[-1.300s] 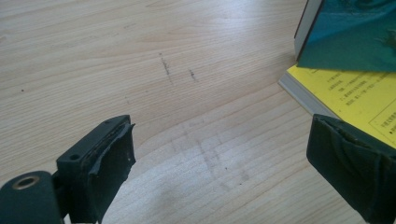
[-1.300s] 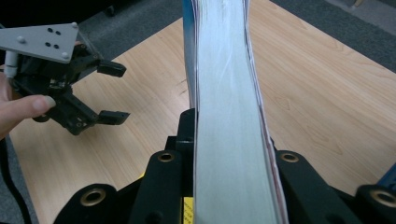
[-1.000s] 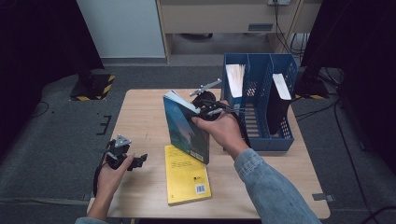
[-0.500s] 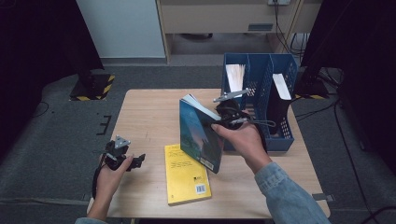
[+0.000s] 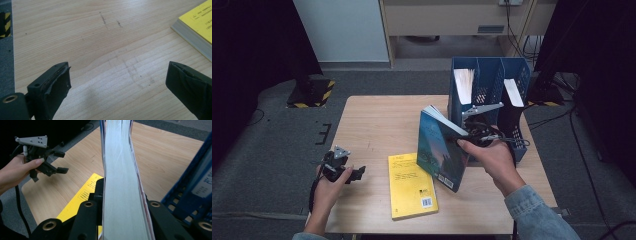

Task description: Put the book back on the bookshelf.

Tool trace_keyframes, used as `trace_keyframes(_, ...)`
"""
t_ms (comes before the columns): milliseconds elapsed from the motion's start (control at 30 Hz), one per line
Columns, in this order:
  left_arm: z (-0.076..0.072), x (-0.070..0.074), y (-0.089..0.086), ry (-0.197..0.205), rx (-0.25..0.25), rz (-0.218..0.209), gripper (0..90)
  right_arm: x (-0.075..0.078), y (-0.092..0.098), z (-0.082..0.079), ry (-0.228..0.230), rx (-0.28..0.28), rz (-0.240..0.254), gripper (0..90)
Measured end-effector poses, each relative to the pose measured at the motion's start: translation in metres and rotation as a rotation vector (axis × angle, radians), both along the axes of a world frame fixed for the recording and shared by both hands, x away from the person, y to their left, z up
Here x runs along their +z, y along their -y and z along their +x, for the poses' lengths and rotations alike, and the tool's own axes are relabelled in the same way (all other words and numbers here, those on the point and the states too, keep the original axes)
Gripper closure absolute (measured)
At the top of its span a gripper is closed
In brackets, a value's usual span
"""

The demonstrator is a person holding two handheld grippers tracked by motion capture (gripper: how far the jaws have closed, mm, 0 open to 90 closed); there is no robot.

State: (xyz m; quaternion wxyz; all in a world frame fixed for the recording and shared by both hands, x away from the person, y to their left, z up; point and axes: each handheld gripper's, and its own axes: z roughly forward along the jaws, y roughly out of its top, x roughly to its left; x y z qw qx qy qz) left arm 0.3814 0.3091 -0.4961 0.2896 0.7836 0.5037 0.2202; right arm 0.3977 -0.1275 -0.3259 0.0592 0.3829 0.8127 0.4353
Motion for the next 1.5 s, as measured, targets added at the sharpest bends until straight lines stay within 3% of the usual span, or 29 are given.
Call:
trace_keyframes(367, 0.007, -0.012, -0.003, -0.049, 0.002, 0.0, 4.1, -0.003, 0.04, -0.015, -0.012, -0.049, 0.021, 73.1)
trace_keyframes(667, 0.007, -0.016, -0.001, -0.06, -0.01, 0.009, 4.1, 0.002, 0.072, -0.027, -0.01, -0.094, 0.031, 73.1)
trace_keyframes(1000, 0.006, -0.021, 0.007, -0.092, -0.058, 0.03, 5.0, 0.007, 0.089, -0.036, -0.013, -0.123, 0.044, 73.0)
trace_keyframes(1500, 0.005, -0.026, 0.012, -0.122, -0.079, 0.042, 3.9, 0.055, 0.11, -0.038, 0.017, -0.152, 0.073, 73.0)
